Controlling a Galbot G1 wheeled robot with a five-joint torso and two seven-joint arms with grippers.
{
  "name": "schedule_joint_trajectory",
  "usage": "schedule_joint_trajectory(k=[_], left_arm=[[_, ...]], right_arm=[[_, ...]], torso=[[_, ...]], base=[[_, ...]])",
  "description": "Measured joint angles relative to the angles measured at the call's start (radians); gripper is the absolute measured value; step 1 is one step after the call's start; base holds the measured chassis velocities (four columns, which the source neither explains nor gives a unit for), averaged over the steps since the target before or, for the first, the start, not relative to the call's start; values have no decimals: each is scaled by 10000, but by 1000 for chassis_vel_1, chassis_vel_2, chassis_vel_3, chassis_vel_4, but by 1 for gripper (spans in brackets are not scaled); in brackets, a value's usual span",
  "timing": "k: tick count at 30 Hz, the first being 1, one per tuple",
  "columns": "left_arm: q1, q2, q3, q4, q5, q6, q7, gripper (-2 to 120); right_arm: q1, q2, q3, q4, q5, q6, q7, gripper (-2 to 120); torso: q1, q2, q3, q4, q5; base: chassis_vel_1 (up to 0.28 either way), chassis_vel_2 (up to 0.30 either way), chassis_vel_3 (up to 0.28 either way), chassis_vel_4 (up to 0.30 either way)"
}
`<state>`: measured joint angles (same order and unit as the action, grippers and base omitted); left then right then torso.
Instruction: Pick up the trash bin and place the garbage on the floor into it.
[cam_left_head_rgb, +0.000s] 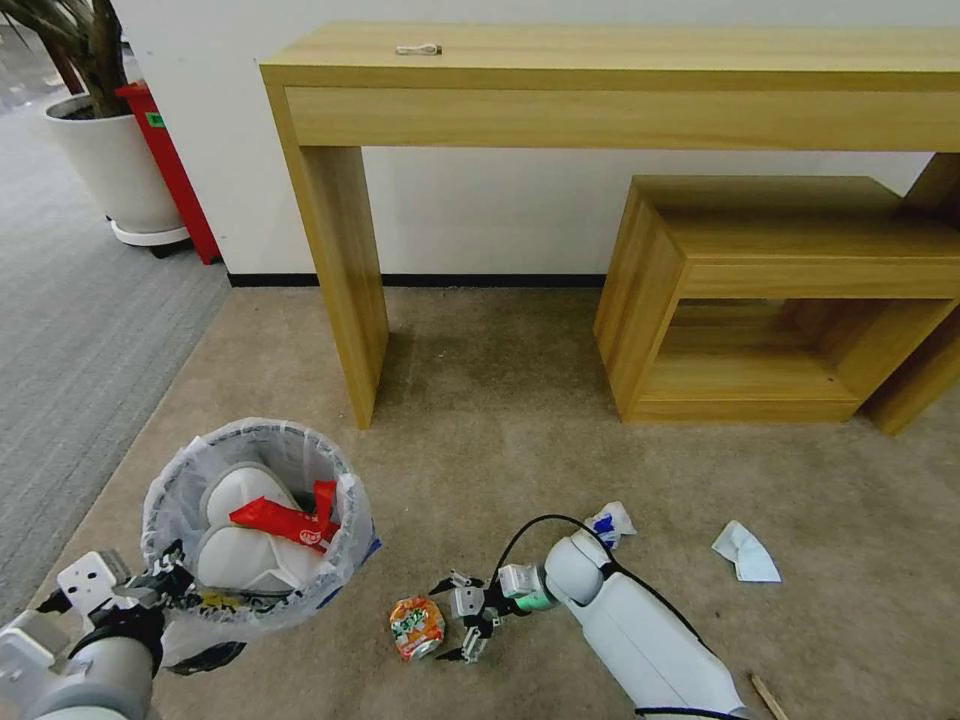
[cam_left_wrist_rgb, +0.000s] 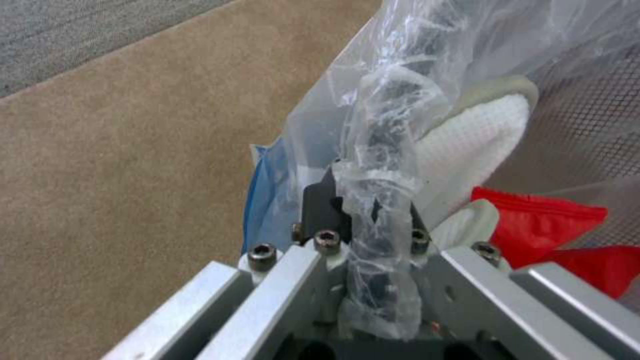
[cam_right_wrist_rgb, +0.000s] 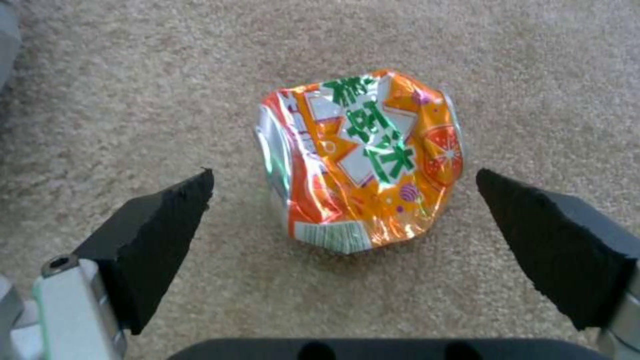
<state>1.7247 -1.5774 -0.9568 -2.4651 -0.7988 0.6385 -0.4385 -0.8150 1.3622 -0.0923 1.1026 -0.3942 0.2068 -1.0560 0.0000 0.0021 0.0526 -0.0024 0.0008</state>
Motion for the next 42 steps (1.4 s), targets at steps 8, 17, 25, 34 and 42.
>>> schedule_joint_trajectory(k=[8, 17, 25, 34, 42], left_arm=[[-95, 49, -36, 153, -12, 0, 5, 1], [-299, 223, -282, 486, -252, -1, 15, 1], [-424, 359, -400, 703, -460, -5, 23, 1], [-553, 437, -388, 839, -510, -5, 30, 1], [-586, 438, -359, 863, -515, -5, 34, 1]], right_arm=[[418, 185, -101, -661, -179, -53, -78, 100], [629, 570, -465, -1043, -181, 22, -409, 100], [556, 920, -525, -1318, -609, 195, -398, 100], [727, 1092, -304, -1826, -1022, 357, -125, 100], [728, 1116, -260, -1904, -1094, 398, -99, 93]], torso=[[0, 0, 1, -1, -1], [0, 0, 0, 0, -2], [0, 0, 1, 0, -1], [0, 0, 0, -1, -2], [0, 0, 0, -1, -1]], base=[[0, 0, 0, 0], [0, 0, 0, 0], [0, 0, 0, 0], [0, 0, 0, 0], [0, 0, 0, 0]])
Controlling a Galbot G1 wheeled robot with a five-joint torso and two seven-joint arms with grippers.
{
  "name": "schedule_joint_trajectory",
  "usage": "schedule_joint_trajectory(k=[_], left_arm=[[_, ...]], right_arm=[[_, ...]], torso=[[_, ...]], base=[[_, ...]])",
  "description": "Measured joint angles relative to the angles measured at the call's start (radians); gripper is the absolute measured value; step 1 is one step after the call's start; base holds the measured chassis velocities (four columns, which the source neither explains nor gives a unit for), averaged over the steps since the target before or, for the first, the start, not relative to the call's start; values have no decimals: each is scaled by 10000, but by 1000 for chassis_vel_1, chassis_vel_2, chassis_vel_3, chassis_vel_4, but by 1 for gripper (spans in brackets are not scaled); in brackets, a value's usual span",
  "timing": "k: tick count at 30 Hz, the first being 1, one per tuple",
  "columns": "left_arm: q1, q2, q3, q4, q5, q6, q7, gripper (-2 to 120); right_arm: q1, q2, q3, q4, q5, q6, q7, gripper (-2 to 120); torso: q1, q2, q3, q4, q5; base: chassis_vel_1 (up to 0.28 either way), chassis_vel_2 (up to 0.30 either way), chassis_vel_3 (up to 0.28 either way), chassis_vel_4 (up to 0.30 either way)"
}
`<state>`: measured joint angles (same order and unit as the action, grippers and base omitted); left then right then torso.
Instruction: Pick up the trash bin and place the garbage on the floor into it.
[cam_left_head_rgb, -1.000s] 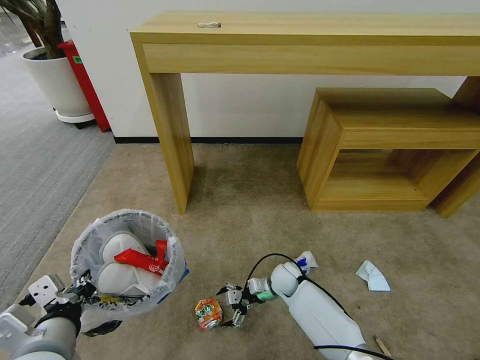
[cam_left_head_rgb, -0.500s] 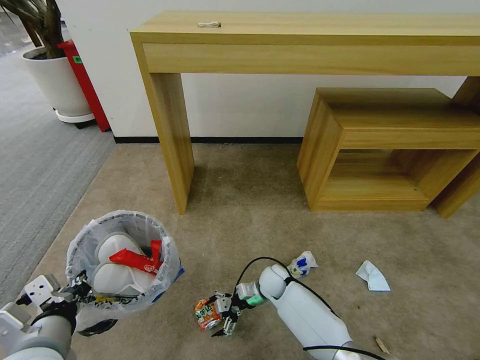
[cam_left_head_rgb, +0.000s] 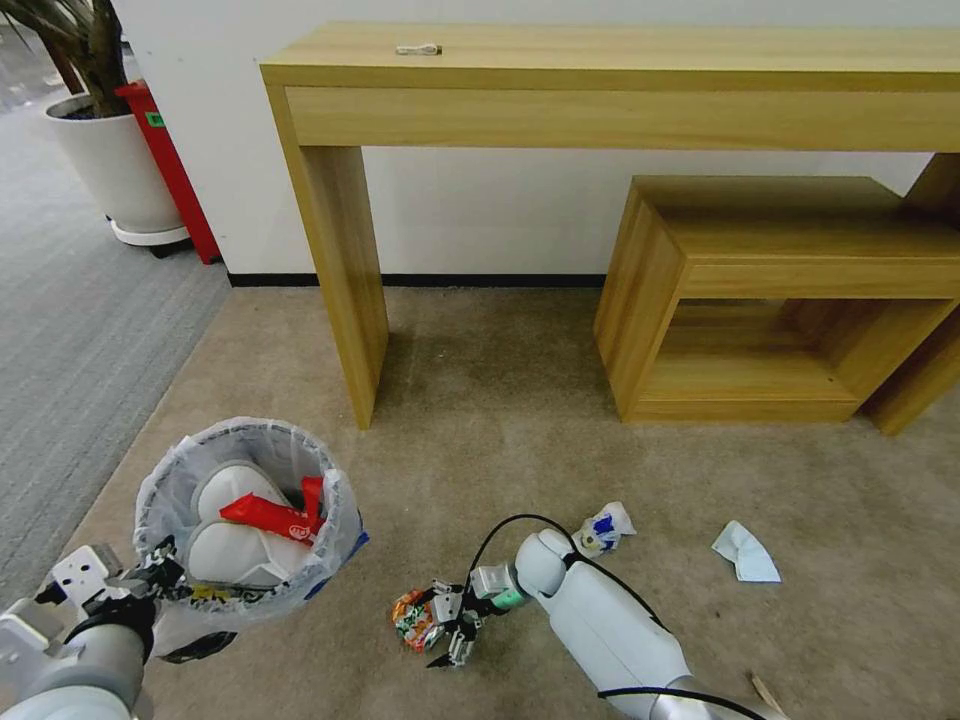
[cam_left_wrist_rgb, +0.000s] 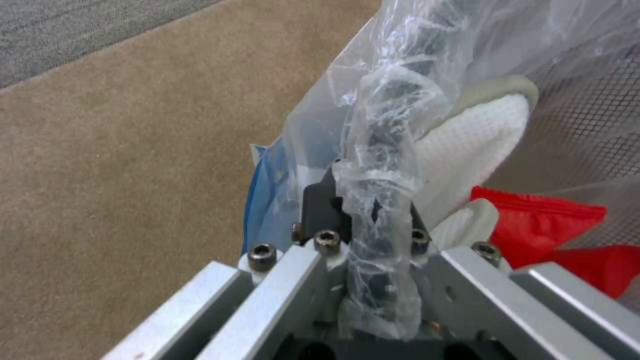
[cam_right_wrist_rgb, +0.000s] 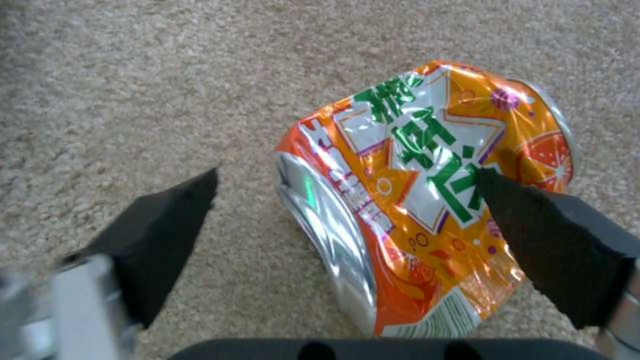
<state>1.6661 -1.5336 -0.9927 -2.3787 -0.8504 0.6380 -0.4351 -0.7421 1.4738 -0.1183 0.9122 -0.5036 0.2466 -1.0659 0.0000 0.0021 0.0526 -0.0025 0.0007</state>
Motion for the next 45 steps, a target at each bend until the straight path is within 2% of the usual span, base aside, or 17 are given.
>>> schedule_joint_trajectory(k=[1, 4, 5, 8, 9, 12, 13, 15, 17, 23, 28, 32, 35, 36, 39, 40, 45], left_arm=[[0, 0, 0, 0, 0, 0, 0, 1], [8, -18, 19, 3, 6, 0, 0, 1], [8, -18, 19, 3, 6, 0, 0, 1], [35, -19, -3, -9, 8, 0, 1, 1], [35, -19, -3, -9, 8, 0, 1, 1], [84, -21, -10, -78, 21, -3, 2, 1], [84, -21, -10, -78, 21, -3, 2, 1], [104, -27, 4, -121, 44, -3, 2, 1], [111, -30, 14, -133, 53, -4, 2, 1], [173, -70, 106, -217, 146, -5, 2, 1], [208, -84, 134, -242, 179, -17, 2, 1], [214, -140, 271, -246, 304, -38, 1, 1], [200, -228, 554, -245, 517, -51, 2, 1], [200, -228, 554, -245, 517, -51, 2, 1], [183, -304, 819, -206, 722, -60, -1, 1], [183, -304, 819, -206, 722, -60, -1, 1], [180, -354, 1068, -119, 916, -68, 0, 1]], right_arm=[[0, 0, 0, 0, 0, 0, 0, 93], [-12, 6, 2, -3, 0, 14, 9, 78], [-12, 6, 2, -3, 0, 14, 9, 78], [-31, -26, 11, 45, 0, 22, 10, 65], [-31, -26, 11, 45, 0, 22, 10, 65], [-105, -142, 27, 190, 7, 40, 5, 47], [-105, -142, 27, 190, 7, 40, 5, 47], [-156, -208, 87, 294, 14, 49, 20, 37], [-181, -232, 102, 330, 19, 52, 21, 36], [-394, -462, 130, 707, 121, 63, 49, 10], [-495, -616, 139, 917, 236, 64, 146, 8], [-745, -1015, 103, 1639, 841, 50, 459, 8], [-1041, -1452, 171, 2746, 1868, 157, 415, 8], [-1041, -1452, 171, 2746, 1868, 157, 415, 8], [-1260, -1822, 692, 3928, 2888, 465, 26, 8], [-1260, -1822, 692, 3928, 2888, 465, 26, 8], [-1499, -2470, 1521, 5361, 4745, 691, -624, 8]], torso=[[0, 0, 0, 0, 0], [0, 0, 0, 0, 0], [0, 0, 0, 0, 0], [0, 0, 0, 1, 1], [0, 0, 0, 1, 1], [0, 0, 0, 1, 1], [0, 0, 0, 1, 1], [0, 0, -1, 2, 2], [0, 0, 0, 2, 2], [0, 0, 0, 1, 3], [0, 0, 0, 2, 2], [0, 0, 1, 0, 0], [0, 0, 0, 0, 1], [0, 0, 0, 0, 1], [0, -1, 0, 1, 2], [0, -1, 0, 1, 2], [0, 0, 0, 0, 3]], base=[[0, 0, 0, 0], [0, 0, 0, 0], [0, 0, 0, 0], [0, 0, 0, 0], [0, 0, 0, 0], [0, 0, 0, 0], [0, 0, 0, 0], [0, 0, 0, 0], [0, 0, 0, 0], [0, 0, 0, 0], [0, 0, 0, 0], [0, 0, 0, 0], [0, 0, 0, 0], [0, 0, 0, 0], [0, 0, 0, 0], [0, 0, 0, 0], [0, 0, 0, 0]])
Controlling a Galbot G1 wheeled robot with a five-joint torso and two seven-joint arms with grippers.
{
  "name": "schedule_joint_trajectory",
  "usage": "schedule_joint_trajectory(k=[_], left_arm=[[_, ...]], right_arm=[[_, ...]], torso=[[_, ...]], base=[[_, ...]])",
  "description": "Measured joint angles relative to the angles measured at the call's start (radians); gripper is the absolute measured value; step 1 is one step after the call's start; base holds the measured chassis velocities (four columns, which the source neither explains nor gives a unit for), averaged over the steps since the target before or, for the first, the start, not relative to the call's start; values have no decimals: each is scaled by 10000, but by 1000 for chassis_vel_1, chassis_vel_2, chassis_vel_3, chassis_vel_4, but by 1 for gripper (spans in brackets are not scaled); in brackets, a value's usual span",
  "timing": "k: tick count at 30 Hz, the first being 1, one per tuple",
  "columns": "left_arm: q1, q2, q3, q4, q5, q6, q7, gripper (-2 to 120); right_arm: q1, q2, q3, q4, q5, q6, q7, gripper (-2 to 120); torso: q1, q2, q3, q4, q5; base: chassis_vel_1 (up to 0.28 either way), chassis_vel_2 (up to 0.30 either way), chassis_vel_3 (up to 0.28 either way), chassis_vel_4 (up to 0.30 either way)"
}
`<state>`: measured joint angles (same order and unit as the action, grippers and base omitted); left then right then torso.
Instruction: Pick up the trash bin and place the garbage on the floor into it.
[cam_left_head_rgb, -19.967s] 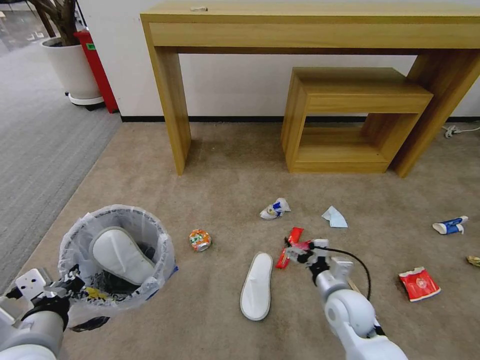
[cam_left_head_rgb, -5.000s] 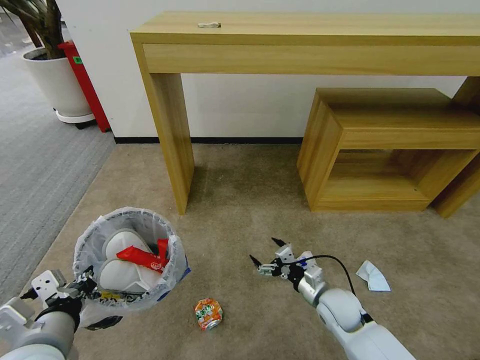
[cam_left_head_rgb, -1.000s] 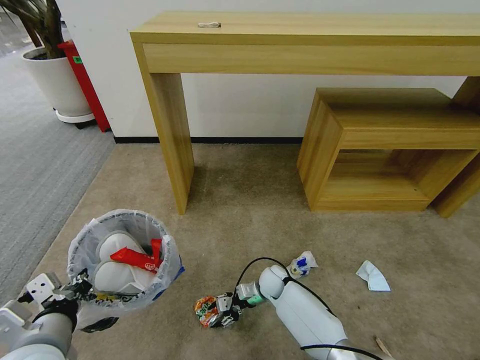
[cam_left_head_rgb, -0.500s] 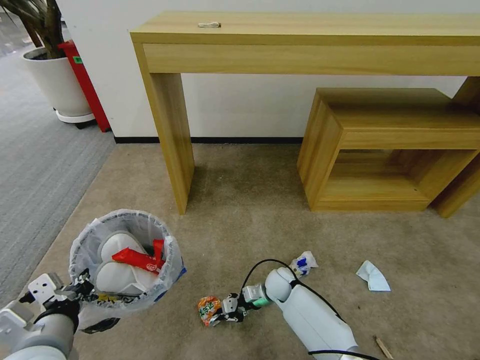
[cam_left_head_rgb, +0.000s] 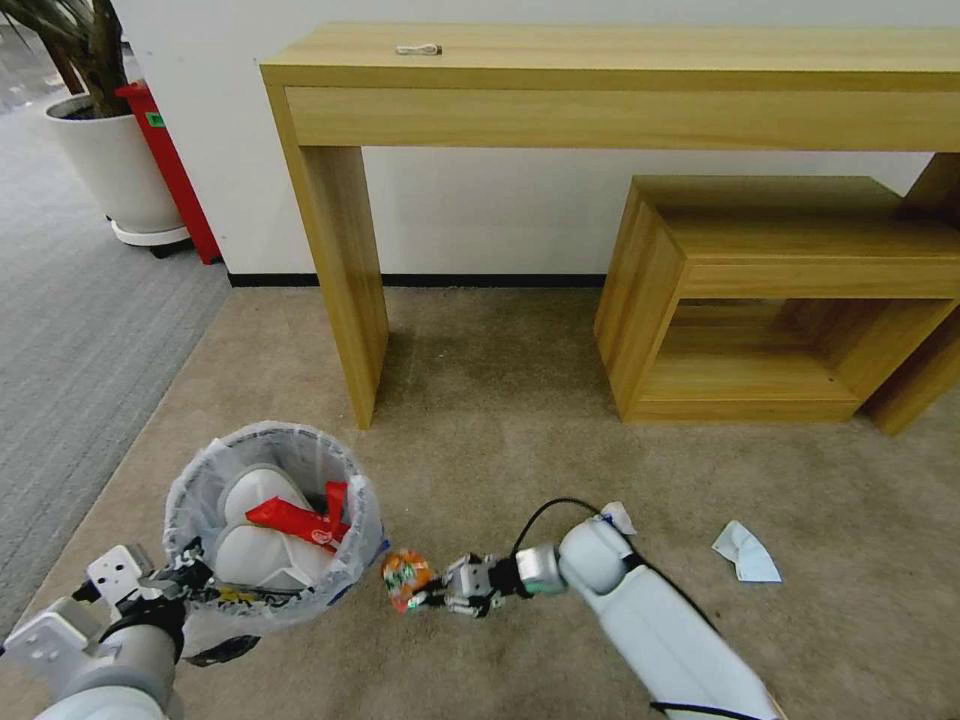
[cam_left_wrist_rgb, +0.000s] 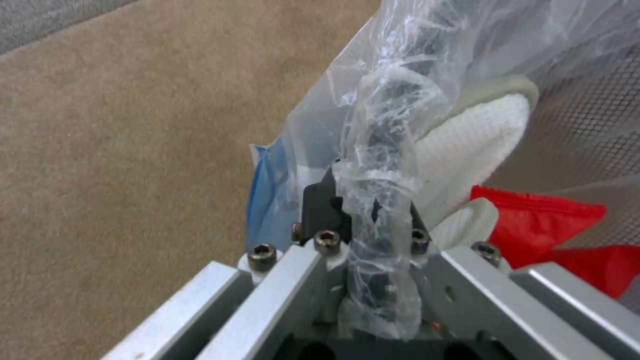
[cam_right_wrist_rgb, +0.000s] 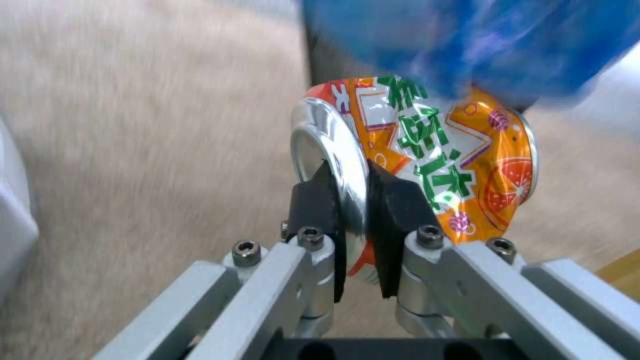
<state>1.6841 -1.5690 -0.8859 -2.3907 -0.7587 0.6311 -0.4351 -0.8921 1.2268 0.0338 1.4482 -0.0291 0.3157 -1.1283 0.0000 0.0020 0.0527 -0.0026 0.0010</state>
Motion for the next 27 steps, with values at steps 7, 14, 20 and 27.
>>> schedule_joint_trajectory(k=[7, 14, 20, 27], left_arm=[[-32, -63, 316, 273, 366, -50, 85, 1], [-93, -31, 403, 313, 468, -52, 113, 1], [-27, 4, 500, 380, 425, -50, 118, 1], [92, -98, 1239, 302, 459, -4, 112, 1]], right_arm=[[-72, -736, 927, 1643, 1608, -176, -431, 8], [192, -986, 1353, 2629, 2330, -471, -887, 8], [121, -941, 1129, 2964, 3335, -676, -833, 8], [23, -444, 277, 3006, 5123, -1108, -483, 8]], torso=[[0, 0, 0, 1, -1], [-1, 0, 0, 2, -1], [0, 0, 0, 1, -2], [-1, 1, 0, 1, -2]], base=[[0, 0, 0, 0], [0, 0, 0, 0], [0, 0, 0, 0], [0, 0, 0, 0]])
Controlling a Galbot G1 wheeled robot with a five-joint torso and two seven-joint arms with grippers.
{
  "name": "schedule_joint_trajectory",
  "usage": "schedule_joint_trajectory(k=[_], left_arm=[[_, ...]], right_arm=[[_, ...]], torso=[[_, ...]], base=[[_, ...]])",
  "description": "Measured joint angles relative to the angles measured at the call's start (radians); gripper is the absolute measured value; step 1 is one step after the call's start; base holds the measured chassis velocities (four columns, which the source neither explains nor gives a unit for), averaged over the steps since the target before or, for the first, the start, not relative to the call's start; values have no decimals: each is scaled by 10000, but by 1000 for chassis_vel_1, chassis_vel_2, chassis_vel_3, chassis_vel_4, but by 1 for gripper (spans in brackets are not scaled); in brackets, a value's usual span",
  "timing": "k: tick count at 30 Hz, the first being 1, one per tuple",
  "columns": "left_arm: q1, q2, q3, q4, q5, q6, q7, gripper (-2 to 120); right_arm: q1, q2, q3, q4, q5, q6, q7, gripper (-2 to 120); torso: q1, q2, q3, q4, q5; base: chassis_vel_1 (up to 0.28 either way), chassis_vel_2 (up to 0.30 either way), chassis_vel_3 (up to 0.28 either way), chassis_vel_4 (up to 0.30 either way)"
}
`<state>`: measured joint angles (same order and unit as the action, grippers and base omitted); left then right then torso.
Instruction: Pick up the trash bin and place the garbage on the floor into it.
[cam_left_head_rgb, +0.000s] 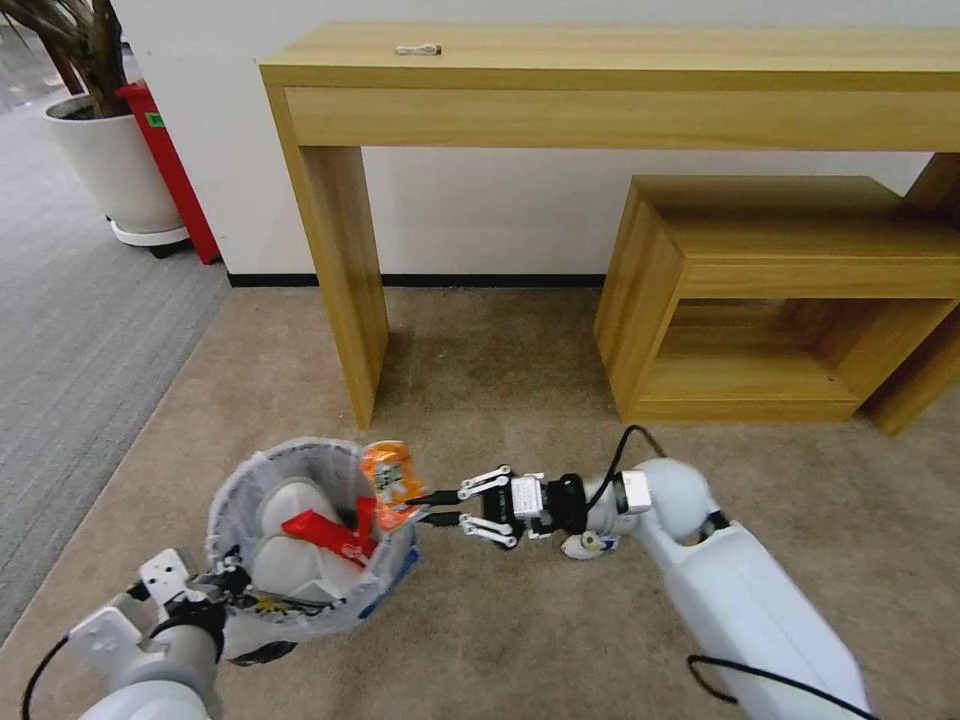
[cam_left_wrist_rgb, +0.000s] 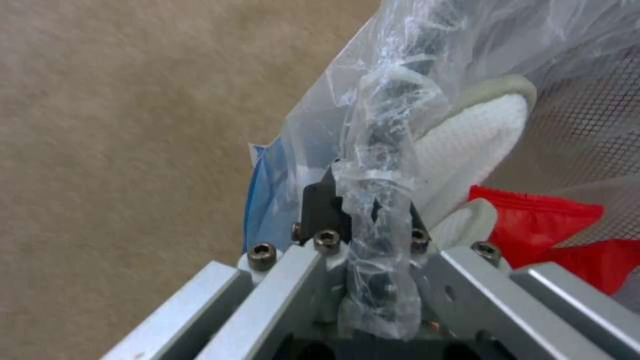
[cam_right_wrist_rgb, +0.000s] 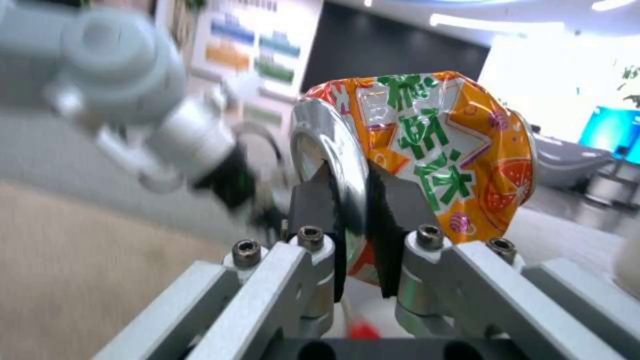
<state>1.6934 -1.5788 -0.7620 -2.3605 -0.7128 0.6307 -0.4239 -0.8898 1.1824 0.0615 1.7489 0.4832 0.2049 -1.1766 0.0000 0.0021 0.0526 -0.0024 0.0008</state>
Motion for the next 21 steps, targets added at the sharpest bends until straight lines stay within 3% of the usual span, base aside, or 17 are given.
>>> schedule_joint_trajectory(k=[4, 9, 17, 20, 21], left_arm=[[140, -69, 592, -270, 40, 49, -47, 1], [232, -58, 768, -427, 116, 73, -59, 1], [377, 9, 949, -595, 239, 87, -64, 1], [352, 47, 768, -577, 224, 91, -64, 1], [352, 47, 768, -577, 224, 91, -64, 1]], right_arm=[[113, 149, -233, -239, -1074, -48, -4, 8], [169, 100, -90, -317, -1993, -49, -278, 10], [122, -78, 91, -211, -2180, -49, -141, 39], [20, -183, 182, -39, -1840, -30, 542, 54], [20, -183, 182, -39, -1840, -30, 542, 54]], torso=[[0, 0, 0, 0, 0], [0, 0, 0, 0, 0], [0, 0, 0, 0, 0], [0, 0, 0, 0, 0], [0, 0, 0, 0, 0]], base=[[0, 0, 0, 0], [0, 0, 0, 0], [0, 0, 0, 0], [0, 0, 0, 0], [0, 0, 0, 0]])
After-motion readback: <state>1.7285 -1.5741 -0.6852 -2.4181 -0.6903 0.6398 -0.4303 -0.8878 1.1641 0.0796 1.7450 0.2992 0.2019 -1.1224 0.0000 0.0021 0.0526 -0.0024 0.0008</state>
